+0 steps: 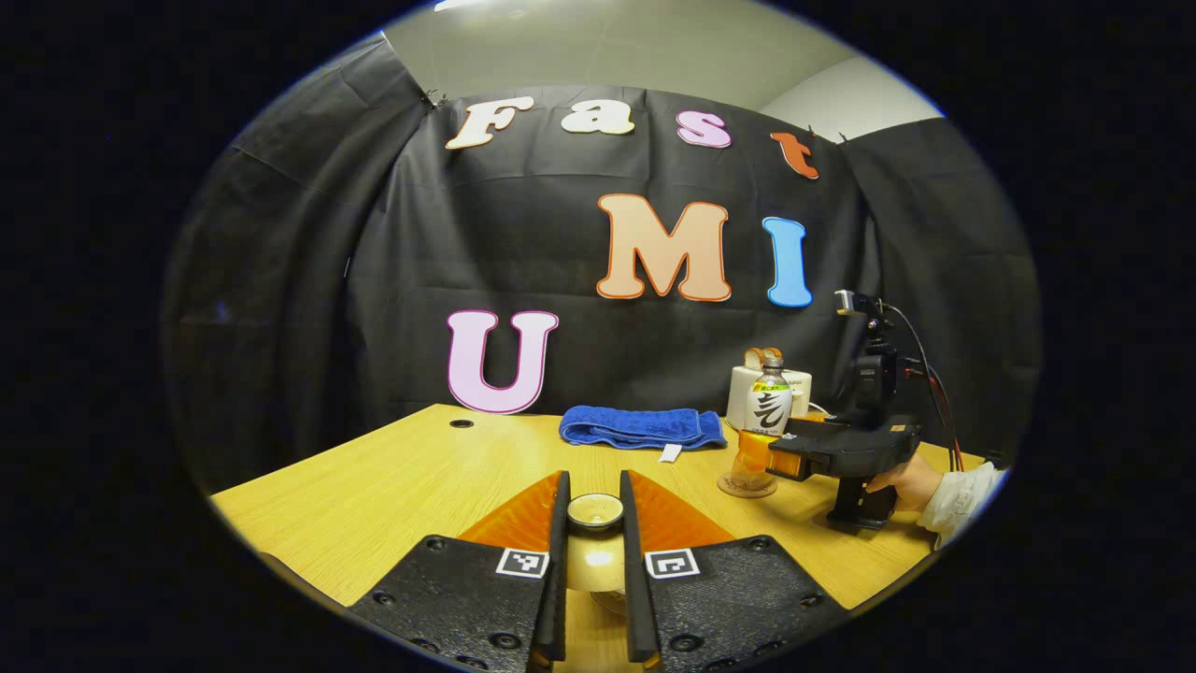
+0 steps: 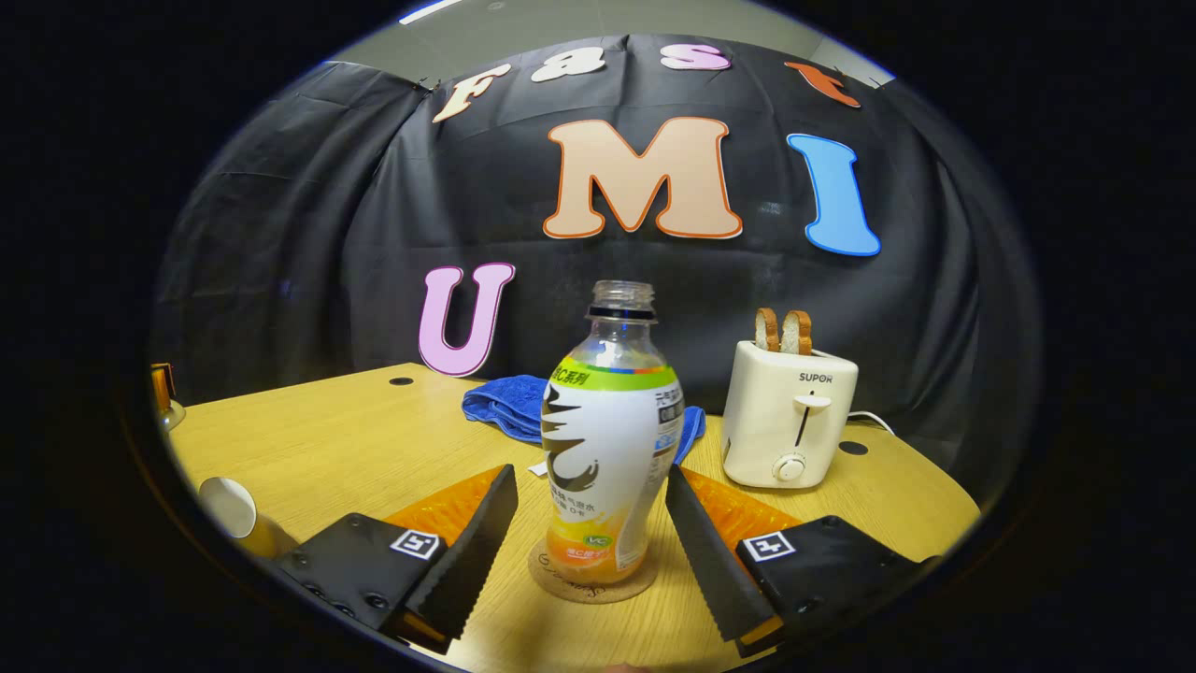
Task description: Open the teacup lid with one hand, grasp the water bottle and pour water into the teacup with the other hand; after pouring, place the water bottle on the coaster and then close the teacup lid.
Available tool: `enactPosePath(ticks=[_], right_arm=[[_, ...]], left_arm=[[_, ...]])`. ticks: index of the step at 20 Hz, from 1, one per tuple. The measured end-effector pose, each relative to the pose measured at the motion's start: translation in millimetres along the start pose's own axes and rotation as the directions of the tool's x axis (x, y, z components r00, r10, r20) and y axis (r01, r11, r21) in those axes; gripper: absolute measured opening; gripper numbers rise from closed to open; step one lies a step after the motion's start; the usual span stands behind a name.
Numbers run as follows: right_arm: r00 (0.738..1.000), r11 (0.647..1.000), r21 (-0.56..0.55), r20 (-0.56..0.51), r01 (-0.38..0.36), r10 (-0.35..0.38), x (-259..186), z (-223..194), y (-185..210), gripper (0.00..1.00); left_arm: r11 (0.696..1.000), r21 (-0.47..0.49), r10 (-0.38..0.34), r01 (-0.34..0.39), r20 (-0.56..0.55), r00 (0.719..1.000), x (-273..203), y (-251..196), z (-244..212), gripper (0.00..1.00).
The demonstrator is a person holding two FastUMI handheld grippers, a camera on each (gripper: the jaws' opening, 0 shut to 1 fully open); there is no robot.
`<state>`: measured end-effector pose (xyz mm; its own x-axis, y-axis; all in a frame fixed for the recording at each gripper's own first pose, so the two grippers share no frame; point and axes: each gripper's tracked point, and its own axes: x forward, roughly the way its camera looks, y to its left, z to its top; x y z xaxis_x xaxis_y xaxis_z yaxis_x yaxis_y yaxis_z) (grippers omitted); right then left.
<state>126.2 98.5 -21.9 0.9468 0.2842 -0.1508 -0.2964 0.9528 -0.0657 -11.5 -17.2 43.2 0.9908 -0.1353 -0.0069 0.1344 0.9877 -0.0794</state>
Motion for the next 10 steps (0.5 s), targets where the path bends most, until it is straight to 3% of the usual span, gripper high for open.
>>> enactPosePath(ticks=[2,10], right_arm=[[1.000,1.000,0.001,0.008,-0.001,0.001,-11,3,-2,1.00],[0.996,1.000,-0.002,0.088,-0.005,0.005,-72,27,-5,0.96]], left_arm=[[1.000,0.004,-0.011,0.011,-0.001,1.000,3,-5,0,0.23],[0.998,0.011,-0.064,0.064,-0.040,0.997,19,-26,-16,0.23]])
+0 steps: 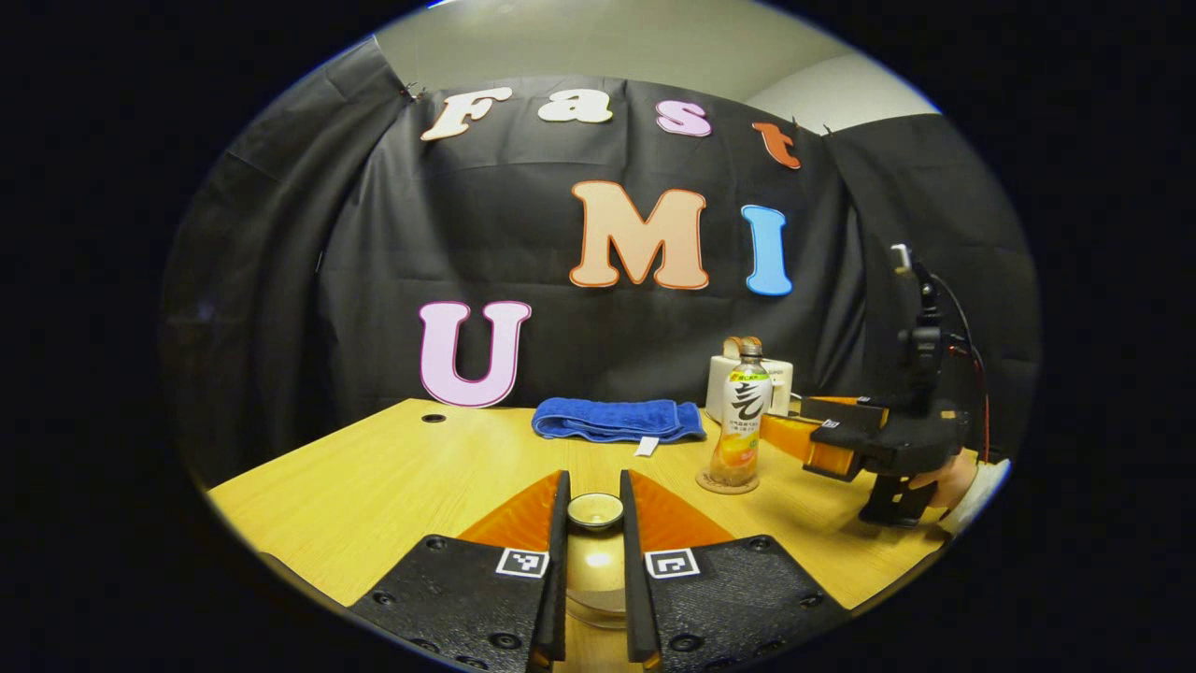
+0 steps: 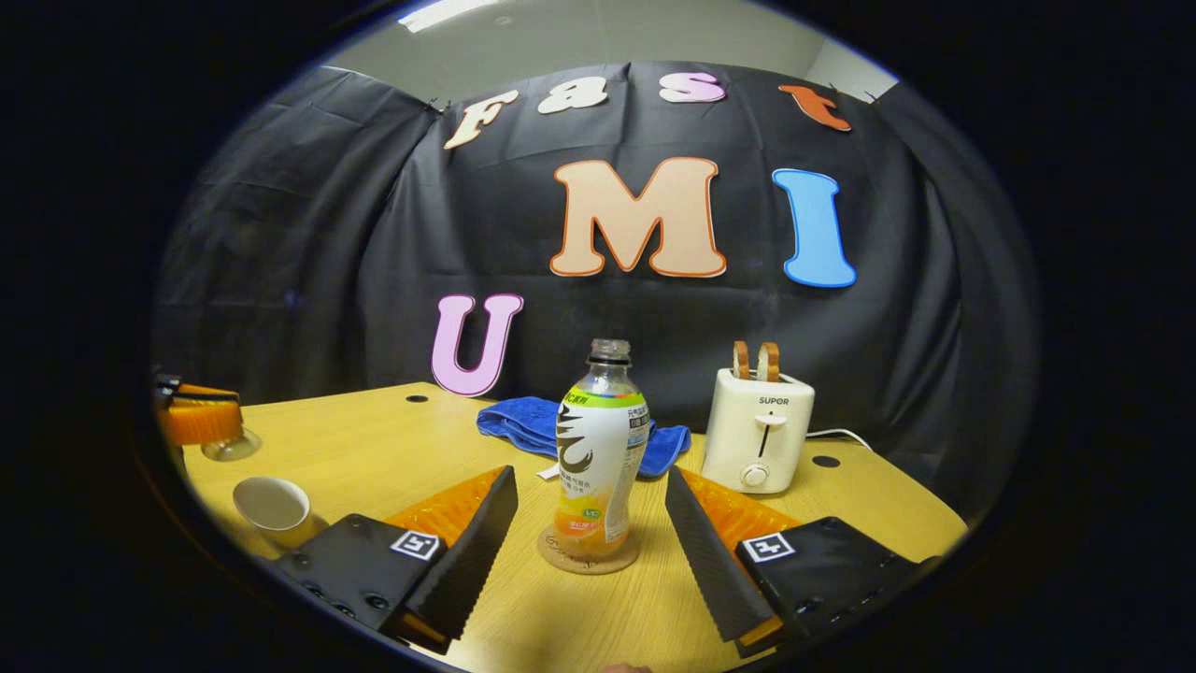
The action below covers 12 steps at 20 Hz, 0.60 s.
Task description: Open the teacup lid with one hand, grasp the water bottle and pour water into the teacup with the other hand; after pouring, place the water bottle on the coaster and then close the teacup lid.
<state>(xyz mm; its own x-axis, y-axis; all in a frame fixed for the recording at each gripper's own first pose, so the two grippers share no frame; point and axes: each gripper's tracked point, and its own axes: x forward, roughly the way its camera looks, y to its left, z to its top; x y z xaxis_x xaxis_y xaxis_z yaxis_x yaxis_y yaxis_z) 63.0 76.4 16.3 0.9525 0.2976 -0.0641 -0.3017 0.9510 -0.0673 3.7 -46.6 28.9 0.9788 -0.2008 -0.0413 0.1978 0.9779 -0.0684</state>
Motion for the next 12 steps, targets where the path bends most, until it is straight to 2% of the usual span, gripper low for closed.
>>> enactPosePath(ticks=[1,2,4,7,8,11,12], right_arm=[[1.000,1.000,0.006,0.008,-0.005,0.005,-7,2,1,0.96],[1.000,1.000,0.008,0.017,-0.007,0.007,-12,4,1,1.00],[1.000,1.000,0.001,0.024,0.000,0.000,-16,4,0,0.96],[1.000,1.000,-0.005,0.011,-0.001,0.001,-24,-5,0,0.96],[1.000,1.000,-0.007,0.007,0.001,-0.001,-26,-8,-1,1.00],[1.000,1.000,-0.015,-0.014,0.011,-0.011,-28,-20,-3,0.96],[1.000,1.000,-0.010,-0.020,0.010,-0.010,-29,-23,-2,1.00]], left_arm=[[1.000,0.005,-0.003,0.003,-0.008,1.000,1,-1,-4,0.23],[1.000,0.011,-0.008,0.008,-0.019,1.000,4,-3,-7,0.23],[1.000,0.020,-0.013,0.014,-0.040,0.999,8,-6,-17,0.23],[1.000,0.022,-0.017,0.018,-0.062,0.998,12,-10,-27,0.23],[0.999,0.026,-0.019,0.020,-0.063,0.998,14,-11,-28,0.22],[0.999,0.051,-0.013,0.017,-0.070,0.997,16,-12,-33,0.23],[0.998,0.055,-0.015,0.019,-0.073,0.997,17,-13,-35,0.23]])
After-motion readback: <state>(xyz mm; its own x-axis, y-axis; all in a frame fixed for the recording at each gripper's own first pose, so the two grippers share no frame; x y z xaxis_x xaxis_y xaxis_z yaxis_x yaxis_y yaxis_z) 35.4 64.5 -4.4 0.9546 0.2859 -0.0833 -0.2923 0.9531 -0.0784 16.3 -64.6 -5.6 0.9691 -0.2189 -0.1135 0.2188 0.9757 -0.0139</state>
